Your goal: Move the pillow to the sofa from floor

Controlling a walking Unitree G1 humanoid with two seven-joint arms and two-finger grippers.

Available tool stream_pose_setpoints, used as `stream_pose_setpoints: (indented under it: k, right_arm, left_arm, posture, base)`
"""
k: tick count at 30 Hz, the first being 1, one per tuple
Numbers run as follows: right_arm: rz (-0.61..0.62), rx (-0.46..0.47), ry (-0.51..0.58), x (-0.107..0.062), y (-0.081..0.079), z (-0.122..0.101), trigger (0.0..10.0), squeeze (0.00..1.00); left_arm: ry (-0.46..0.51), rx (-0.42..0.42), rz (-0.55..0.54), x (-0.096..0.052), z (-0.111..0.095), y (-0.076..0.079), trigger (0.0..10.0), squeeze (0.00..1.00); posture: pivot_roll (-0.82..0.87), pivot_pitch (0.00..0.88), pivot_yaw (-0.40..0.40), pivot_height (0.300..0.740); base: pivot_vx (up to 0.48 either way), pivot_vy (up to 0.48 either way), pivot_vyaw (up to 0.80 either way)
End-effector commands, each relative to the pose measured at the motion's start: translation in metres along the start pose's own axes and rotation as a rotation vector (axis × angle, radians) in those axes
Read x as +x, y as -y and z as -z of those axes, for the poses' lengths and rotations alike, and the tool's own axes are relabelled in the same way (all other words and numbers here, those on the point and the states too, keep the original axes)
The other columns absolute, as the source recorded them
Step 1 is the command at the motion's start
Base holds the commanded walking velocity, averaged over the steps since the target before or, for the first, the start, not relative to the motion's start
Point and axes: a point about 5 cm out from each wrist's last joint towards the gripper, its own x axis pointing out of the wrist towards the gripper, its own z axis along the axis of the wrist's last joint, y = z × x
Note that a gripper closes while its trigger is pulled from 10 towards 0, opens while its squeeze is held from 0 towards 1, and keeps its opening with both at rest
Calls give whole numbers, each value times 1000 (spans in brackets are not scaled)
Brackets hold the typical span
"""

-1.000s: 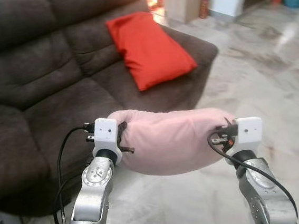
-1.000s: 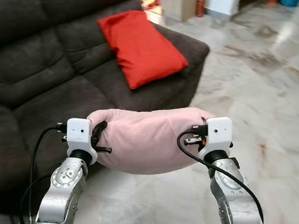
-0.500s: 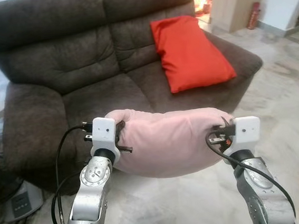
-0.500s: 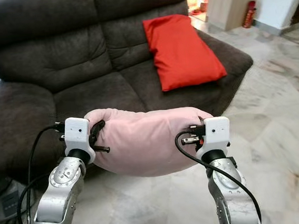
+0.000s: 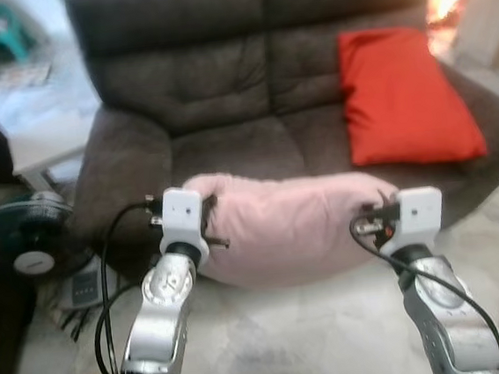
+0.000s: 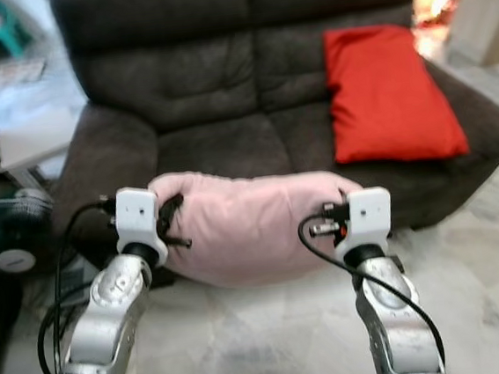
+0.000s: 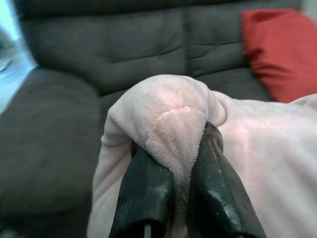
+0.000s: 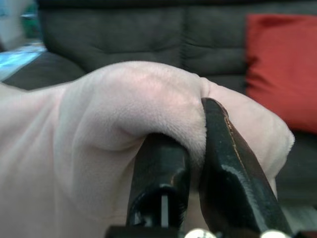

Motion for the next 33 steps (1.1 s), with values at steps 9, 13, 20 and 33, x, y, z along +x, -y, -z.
stream_pose_setpoints:
  k: [9,13,20,33]
  right_arm:
    - [-67,9,58,4,-13,-13,10000,0]
    - [-71,9,58,4,-14,-13,10000,0]
    - [-65,5,51,5,-10,-13,10000,0]
    - [-84,9,65,3,-9,-19,10000,0]
  left_arm:
    - [64,18,3,1,-14,0,10000,0]
    - [64,17,-1,1,-15,0,10000,0]
    - [63,19,-7,0,-15,-1,10000,0]
    - [138,22,-19,-1,-28,-2,10000,0]
  posture:
    - [82,59,-50,740]
    - [83,65,-53,740]
    - [80,74,-55,740]
    - [72,90,-54,740]
  base:
    - [0,0,800]
    - [0,0,800]
    - [0,0,400]
    - [67,0,0]
